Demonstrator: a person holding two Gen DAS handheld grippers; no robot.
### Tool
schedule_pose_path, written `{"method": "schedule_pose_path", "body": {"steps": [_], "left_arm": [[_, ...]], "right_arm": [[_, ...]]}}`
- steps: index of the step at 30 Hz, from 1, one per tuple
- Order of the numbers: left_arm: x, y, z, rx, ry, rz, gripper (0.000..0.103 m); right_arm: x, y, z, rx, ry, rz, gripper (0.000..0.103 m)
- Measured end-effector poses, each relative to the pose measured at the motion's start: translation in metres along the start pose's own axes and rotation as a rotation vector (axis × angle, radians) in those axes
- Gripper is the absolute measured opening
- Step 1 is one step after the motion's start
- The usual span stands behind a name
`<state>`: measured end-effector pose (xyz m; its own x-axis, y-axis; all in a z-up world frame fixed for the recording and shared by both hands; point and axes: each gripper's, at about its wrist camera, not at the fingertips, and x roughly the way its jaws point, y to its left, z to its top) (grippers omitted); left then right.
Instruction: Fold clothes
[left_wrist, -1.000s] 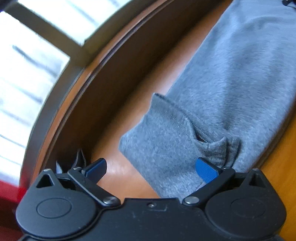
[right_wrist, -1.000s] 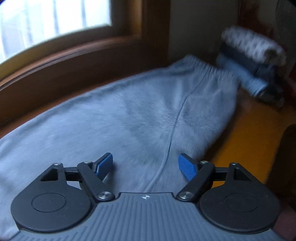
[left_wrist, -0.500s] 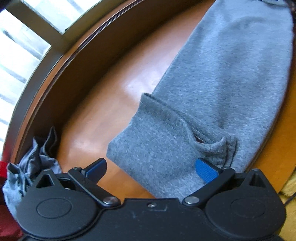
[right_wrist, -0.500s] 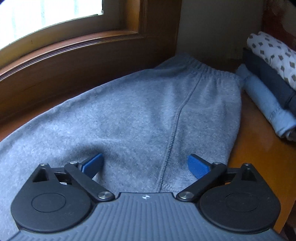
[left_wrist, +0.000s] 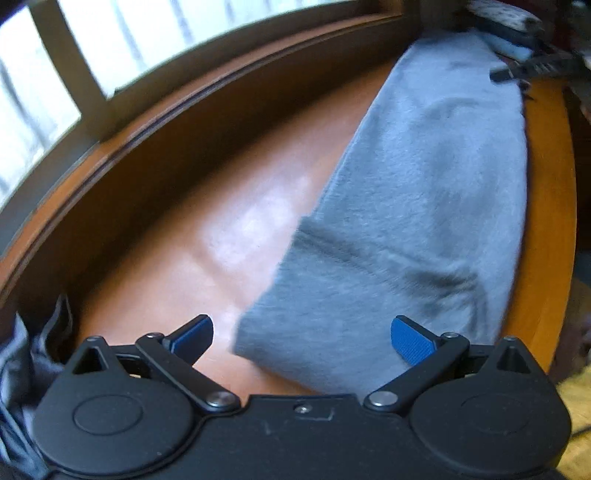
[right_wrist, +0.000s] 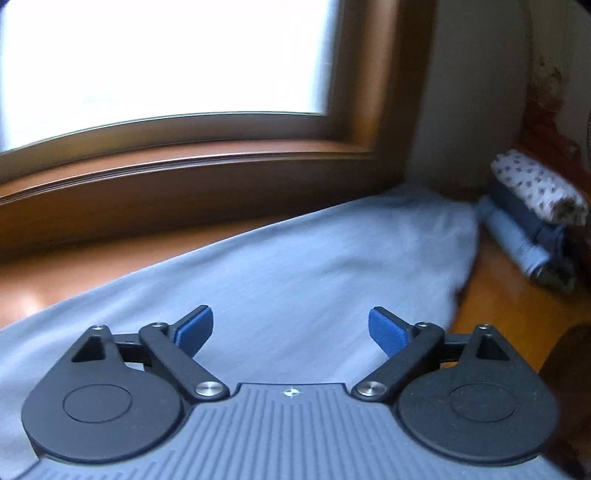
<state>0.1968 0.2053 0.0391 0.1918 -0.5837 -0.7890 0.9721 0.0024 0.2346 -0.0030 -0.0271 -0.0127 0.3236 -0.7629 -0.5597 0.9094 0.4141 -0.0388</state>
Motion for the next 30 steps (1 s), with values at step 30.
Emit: {"method": "schedule_pose_path", "body": {"steps": [30], "left_arm": [[0.011, 0.048, -0.058, 0.298, -0.157, -0.156, 0.103]], "right_arm": [[-0.135, 0.247, -0.123, 0.051, 0.01, 0.112, 0.095]]}}
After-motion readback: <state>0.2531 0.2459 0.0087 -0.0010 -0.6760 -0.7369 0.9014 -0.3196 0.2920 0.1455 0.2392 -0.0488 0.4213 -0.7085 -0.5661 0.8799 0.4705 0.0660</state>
